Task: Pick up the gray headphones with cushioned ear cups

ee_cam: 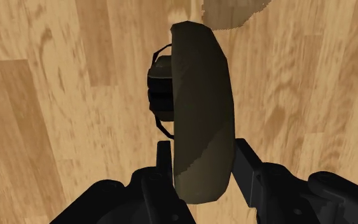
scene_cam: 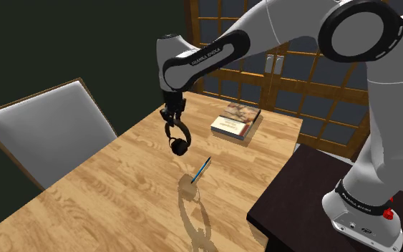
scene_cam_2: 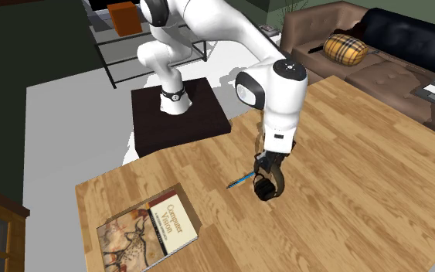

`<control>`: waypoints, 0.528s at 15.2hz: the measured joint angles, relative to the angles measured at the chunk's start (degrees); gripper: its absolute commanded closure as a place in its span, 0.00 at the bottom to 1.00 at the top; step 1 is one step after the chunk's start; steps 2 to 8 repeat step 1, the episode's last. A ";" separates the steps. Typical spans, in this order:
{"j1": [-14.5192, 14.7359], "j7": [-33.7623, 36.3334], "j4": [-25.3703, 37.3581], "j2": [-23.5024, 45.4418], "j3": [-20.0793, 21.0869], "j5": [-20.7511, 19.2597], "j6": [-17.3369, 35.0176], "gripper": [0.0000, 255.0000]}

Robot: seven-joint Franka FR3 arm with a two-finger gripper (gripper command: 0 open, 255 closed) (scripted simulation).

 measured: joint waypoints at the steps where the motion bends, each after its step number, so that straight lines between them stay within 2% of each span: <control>1: -0.01 -0.01 0.11 -0.26 0.03 0.06 -0.35 1.00; 8: -0.01 -0.01 0.11 -0.26 0.03 0.06 -0.35 1.00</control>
